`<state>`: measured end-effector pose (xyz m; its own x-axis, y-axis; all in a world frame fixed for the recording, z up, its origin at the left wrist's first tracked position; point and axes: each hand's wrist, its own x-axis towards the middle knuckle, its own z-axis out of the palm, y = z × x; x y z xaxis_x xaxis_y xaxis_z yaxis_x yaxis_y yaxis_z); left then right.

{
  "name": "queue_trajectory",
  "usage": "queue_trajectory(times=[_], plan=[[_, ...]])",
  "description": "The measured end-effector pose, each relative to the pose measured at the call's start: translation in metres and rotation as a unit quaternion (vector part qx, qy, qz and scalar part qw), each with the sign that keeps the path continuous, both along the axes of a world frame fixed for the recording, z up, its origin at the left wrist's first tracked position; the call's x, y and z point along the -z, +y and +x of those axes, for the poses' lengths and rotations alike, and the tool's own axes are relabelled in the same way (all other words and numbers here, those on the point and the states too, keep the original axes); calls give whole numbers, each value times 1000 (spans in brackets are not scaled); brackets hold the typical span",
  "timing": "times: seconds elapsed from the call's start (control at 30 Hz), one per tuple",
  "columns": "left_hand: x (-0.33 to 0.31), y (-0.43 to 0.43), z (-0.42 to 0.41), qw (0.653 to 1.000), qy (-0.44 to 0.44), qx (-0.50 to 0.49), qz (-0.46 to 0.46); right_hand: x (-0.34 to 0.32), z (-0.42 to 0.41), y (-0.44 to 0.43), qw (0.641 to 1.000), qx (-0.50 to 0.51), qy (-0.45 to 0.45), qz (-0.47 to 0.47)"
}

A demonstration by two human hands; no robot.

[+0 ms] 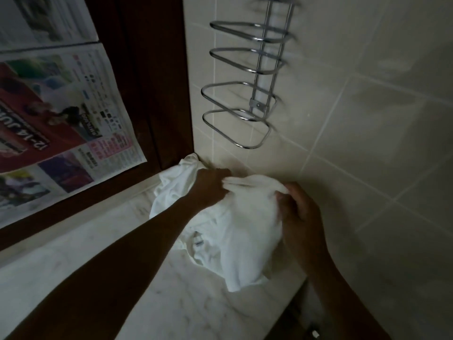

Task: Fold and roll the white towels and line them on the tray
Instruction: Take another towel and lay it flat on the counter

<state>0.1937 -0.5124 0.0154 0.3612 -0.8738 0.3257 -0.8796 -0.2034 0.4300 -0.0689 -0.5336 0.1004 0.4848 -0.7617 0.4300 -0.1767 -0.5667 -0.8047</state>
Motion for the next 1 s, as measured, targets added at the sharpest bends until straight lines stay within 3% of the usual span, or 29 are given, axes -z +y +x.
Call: queue_trajectory(times=[0.13,0.2,0.3,0.47,0.6,0.73,0.77,0.87,1.0], plan=[[-8,49,24,992,34,-115,-29,-19,-39,-8,1000,-10,-14,23],[-20,77,23,983,96,-149,-50,-18,-54,-12,998,-15,-10,63],[-52,124,-15,965,197,-151,-85,-15,-73,-11,994,-42,20,102],[-105,198,-108,930,319,-145,-114,-25,-88,6,979,-164,86,89],[-134,253,-164,930,335,-138,-64,-43,-86,30,940,-297,97,137],[-146,310,-194,930,288,-85,211,-58,-74,67,885,-436,132,95],[-143,318,-204,926,292,-67,230,-61,-70,81,869,-467,147,76],[-125,322,-241,942,299,-87,129,-58,-54,124,835,-520,175,18],[-102,341,-260,938,256,-234,21,-44,-34,155,813,-543,210,-2]])
